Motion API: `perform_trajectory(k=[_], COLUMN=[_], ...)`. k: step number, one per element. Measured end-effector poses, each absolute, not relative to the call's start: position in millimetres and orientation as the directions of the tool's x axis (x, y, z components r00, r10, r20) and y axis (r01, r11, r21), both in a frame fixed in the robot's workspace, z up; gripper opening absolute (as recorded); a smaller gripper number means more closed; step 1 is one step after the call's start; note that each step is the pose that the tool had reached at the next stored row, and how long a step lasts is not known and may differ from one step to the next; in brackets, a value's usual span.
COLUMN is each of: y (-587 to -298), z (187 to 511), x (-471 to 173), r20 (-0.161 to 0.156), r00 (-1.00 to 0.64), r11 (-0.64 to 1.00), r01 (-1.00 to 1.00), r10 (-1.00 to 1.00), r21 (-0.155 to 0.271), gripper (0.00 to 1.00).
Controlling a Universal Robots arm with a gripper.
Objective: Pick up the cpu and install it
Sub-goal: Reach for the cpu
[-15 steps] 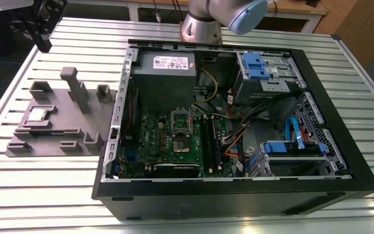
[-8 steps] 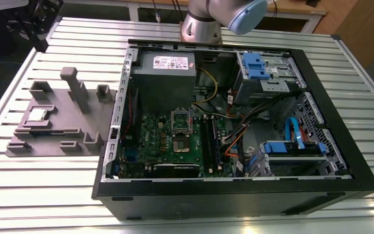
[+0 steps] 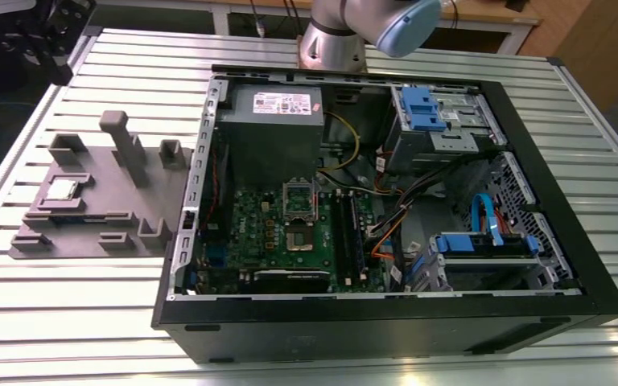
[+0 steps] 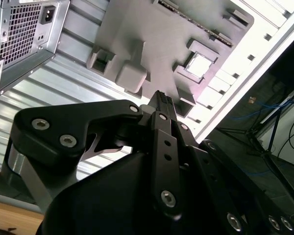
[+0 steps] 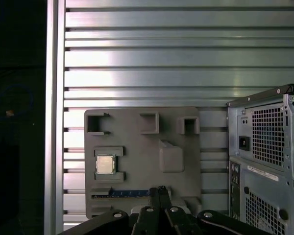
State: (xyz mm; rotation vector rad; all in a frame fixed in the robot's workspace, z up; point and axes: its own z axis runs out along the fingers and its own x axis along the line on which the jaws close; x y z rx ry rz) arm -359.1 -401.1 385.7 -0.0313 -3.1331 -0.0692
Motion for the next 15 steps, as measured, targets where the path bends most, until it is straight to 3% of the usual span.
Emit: perform_trajectory(k=[15], y=[-401], z=[385], x=[-374], r20=[0.008], r00=[-1.0], r11=[0.999], r01=[0.02], r10=[0.02], r21=[0.044], gripper=[0.1])
